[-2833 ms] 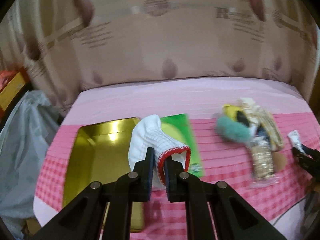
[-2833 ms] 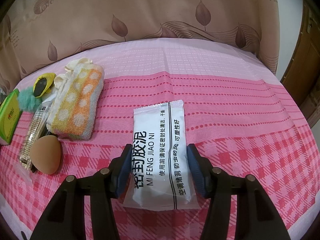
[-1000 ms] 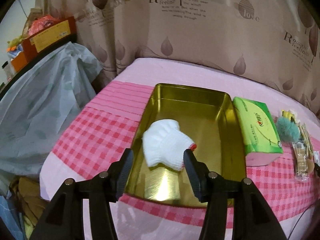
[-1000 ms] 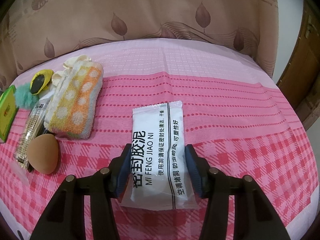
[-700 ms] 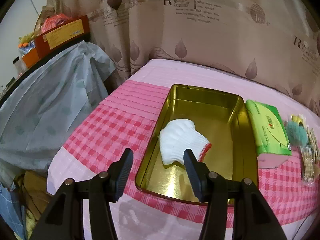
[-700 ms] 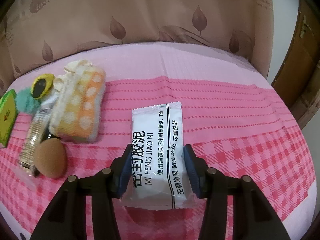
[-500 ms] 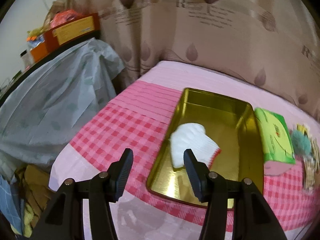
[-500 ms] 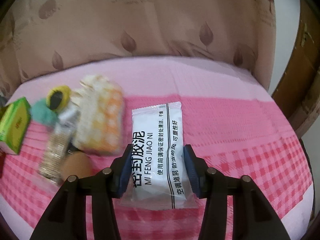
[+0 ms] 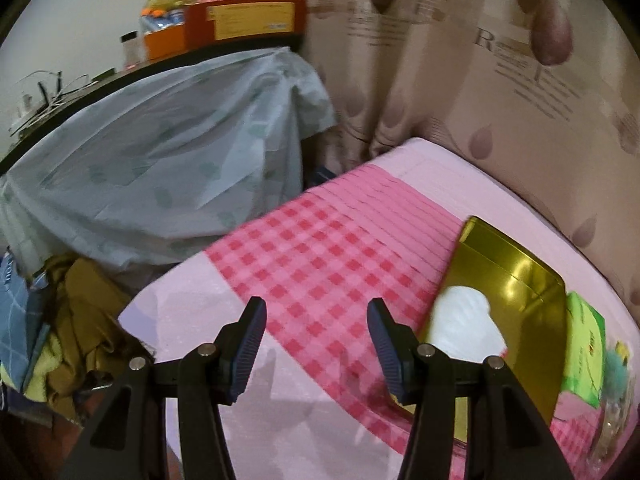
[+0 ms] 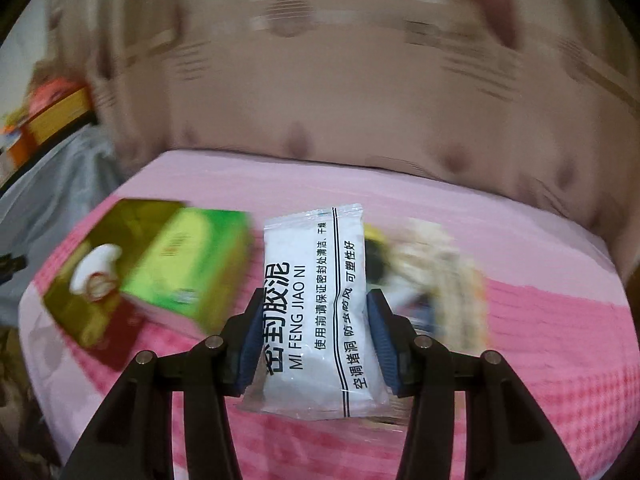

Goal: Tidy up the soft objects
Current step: 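Carry the white packet into the gold tin and open the right gripper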

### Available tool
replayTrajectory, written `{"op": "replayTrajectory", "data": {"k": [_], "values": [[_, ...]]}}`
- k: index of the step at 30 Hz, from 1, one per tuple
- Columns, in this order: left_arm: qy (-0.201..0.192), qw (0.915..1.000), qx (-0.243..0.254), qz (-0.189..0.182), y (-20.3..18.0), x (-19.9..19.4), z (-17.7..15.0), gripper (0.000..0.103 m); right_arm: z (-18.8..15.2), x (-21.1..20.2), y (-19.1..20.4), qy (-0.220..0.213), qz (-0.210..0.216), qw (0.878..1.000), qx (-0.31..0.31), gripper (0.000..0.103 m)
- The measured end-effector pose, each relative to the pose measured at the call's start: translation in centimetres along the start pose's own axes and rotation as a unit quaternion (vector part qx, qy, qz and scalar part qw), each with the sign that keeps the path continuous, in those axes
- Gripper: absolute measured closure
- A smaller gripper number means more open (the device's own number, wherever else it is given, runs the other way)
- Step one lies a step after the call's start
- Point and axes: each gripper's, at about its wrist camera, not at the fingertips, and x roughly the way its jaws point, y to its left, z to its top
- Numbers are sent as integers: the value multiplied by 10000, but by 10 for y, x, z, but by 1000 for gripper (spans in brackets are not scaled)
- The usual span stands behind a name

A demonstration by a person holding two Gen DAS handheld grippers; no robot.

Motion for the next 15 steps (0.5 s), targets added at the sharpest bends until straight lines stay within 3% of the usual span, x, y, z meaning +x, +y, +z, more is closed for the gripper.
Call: {"op": "replayTrajectory", "data": {"k": [7, 15], "values": [[131, 9983, -423, 384, 29, 3, 10, 49, 12, 21, 105, 138, 698, 9948, -726, 58], [198, 9929, -990, 635, 69, 4, 20, 49, 17, 52, 186, 323, 994, 9875, -1179, 58]]}}
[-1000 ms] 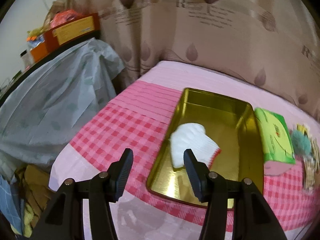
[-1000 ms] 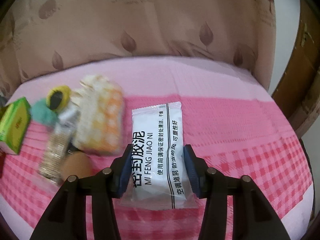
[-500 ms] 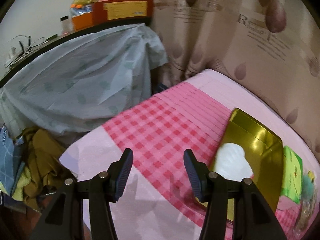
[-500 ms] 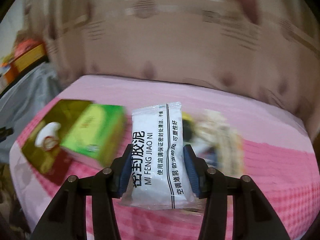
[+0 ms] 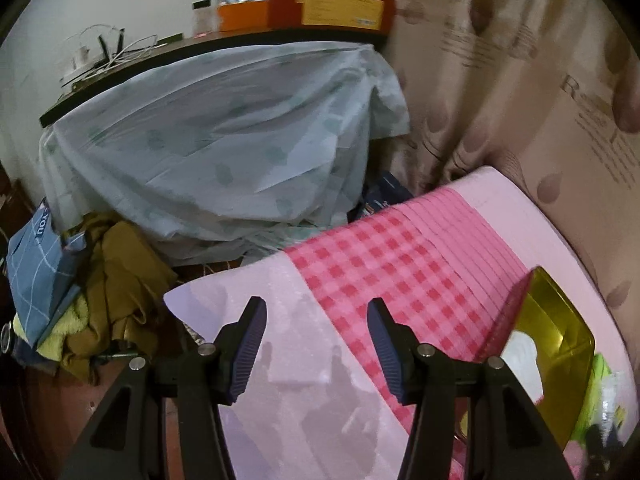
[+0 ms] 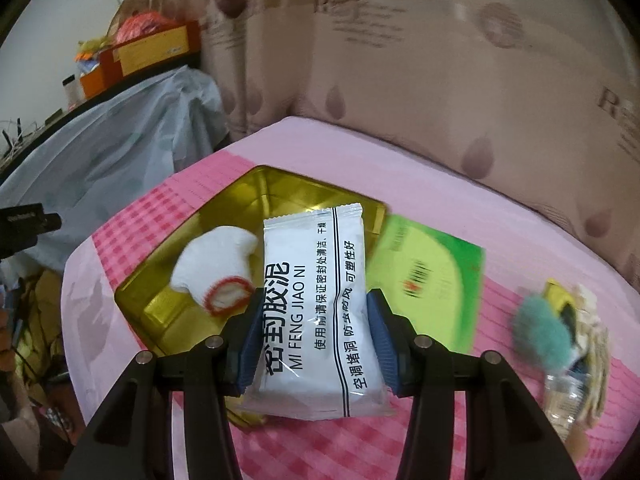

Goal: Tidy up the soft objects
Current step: 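Carry the white packet into the gold tin and open the right gripper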

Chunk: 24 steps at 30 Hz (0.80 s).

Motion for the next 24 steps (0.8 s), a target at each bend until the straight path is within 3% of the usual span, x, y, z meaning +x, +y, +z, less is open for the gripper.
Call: {"op": "replayTrajectory", "data": {"k": [12, 24], "values": [[132, 9997, -202, -17, 11, 5, 5, 49, 15, 65, 29, 488, -273, 9984, -114, 58], [186, 9996, -194, -7, 10, 6, 5, 49, 9, 77, 31, 628, -161, 9978, -152, 54]]}}
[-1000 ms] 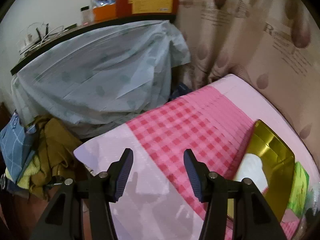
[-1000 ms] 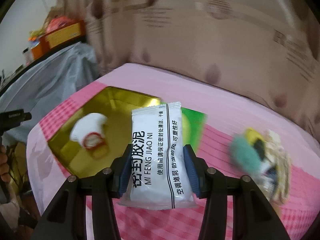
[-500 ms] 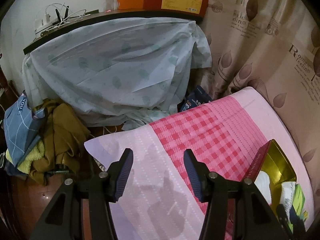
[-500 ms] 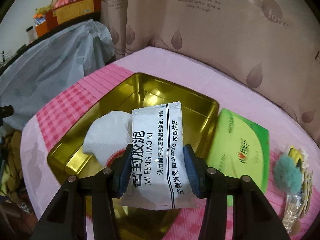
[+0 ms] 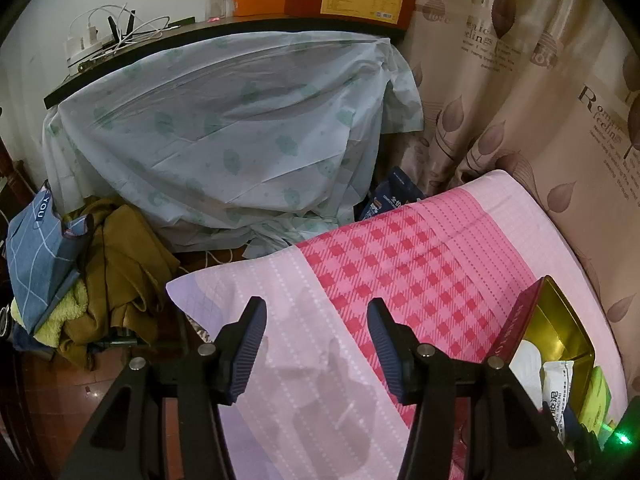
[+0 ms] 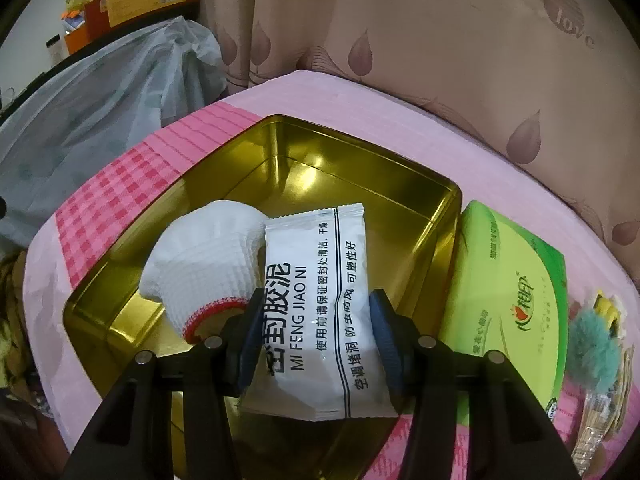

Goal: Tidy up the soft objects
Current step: 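Carry the white packet into the gold tin and open the right gripper, then grasp the folded orange-and-white towel with the right gripper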

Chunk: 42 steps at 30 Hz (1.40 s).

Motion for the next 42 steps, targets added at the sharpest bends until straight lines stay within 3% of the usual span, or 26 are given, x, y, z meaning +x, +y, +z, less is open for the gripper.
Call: {"op": "replayTrajectory", "data": {"k": [6, 12, 17, 25, 29, 31, 33, 42], "values": [[-33, 10000, 79, -18, -3, -1, -1, 49, -1, -6, -1, -44, 95, 9999, 52, 48], [-108, 9995, 284, -105, -13, -3, -5, 49, -7, -33, -8, -298, 196, 9993, 71, 48], [-166, 9981, 551, -232, -27, -7, -10, 49, -21, -63, -38, -541, 102, 9982, 257, 48], [-295, 9943, 950, -374, -45, -13, -18, 49, -58, -95, -153, -551, -683, 9909, 1023, 47], [-346, 9923, 1112, -414, -52, -15, -22, 49, -78, -103, -223, -449, -1246, 9792, 1540, 46], [-362, 9914, 1179, -437, -55, -16, -24, 49, -88, -103, -252, -355, -1477, 9733, 1723, 38], [-380, 9905, 1236, -473, -58, -16, -26, 49, -97, -102, -276, -265, -1632, 9681, 1882, 37], [-572, 9821, 1642, -724, -73, -21, -37, 49, -131, -77, -329, 83, -1614, 9592, 2322, 32]]}}
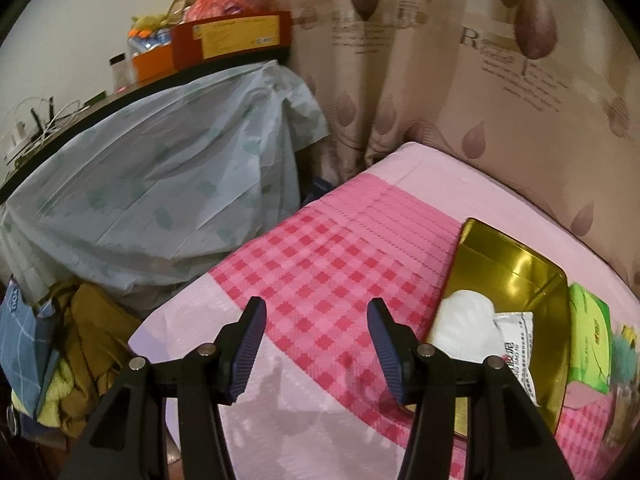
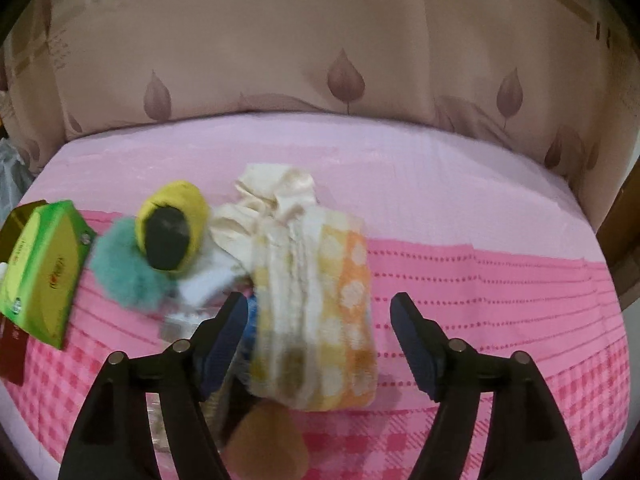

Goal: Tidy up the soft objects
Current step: 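Grasp the folded orange-and-white towel with the right gripper, then grasp the teal fluffy pom-pom with the left gripper while the right gripper holds the towel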

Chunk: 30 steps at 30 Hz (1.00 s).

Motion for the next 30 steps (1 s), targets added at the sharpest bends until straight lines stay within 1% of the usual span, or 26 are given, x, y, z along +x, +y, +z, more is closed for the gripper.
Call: {"op": "replayTrajectory", "data": {"k": [6, 9, 10, 11, 12, 13, 14, 16, 17, 19, 22, 24, 25, 27, 30], "values": [[-98, 9993, 292, -215, -17, -2, -5, 49, -8, 22, -15, 139, 147, 9997, 135, 29], [-175, 9985, 426, -308, -26, -7, -8, 49, -6, 29, -23, 118, 301, 9990, 296, 30], [-196, 9980, 495, -350, -31, -10, -9, 49, -6, 30, -26, 127, 349, 9987, 356, 31], [-206, 9974, 574, -391, -36, -12, -11, 49, -7, 31, -29, 131, 401, 9983, 390, 34], [-238, 9965, 680, -428, -42, -15, -13, 49, -5, 32, -31, 131, 496, 9978, 425, 43], [-265, 9959, 743, -444, -48, -17, -15, 49, -5, 32, -32, 123, 584, 9973, 438, 50], [-293, 9949, 824, -495, -55, -21, -17, 49, -5, 31, -33, 110, 558, 9975, 430, 51], [-295, 9929, 939, -671, -69, -26, -21, 49, -6, 29, -35, 75, 570, 9976, 394, 61], [-269, 9919, 981, -765, -77, -28, -23, 49, -7, 28, -35, 54, 547, 9978, 361, 62], [-218, 9891, 1096, -962, -93, -31, -27, 49, -12, 23, -37, -8, 372, 9990, 241, 66], [-177, 9830, 1375, -1206, -123, -36, -35, 49, -19, 19, -42, -47, 182, 9998, 107, 67], [-124, 9770, 1547, -1461, -146, -41, -41, 49, -23, 15, -48, -81, 37, 9999, 82, 67], [-103, 9746, 1599, -1565, -154, -43, -44, 49, -28, 12, -51, -115, -107, 9999, 30, 67], [-36, 9675, 1740, -1837, -176, -50, -51, 49, -37, 8, -57, -134, -311, 9994, -36, 67], [76, 9578, 1908, -2151, -204, -58, -58, 49, -54, 0, -68, -159, -545, 9984, -19, 67]]}}
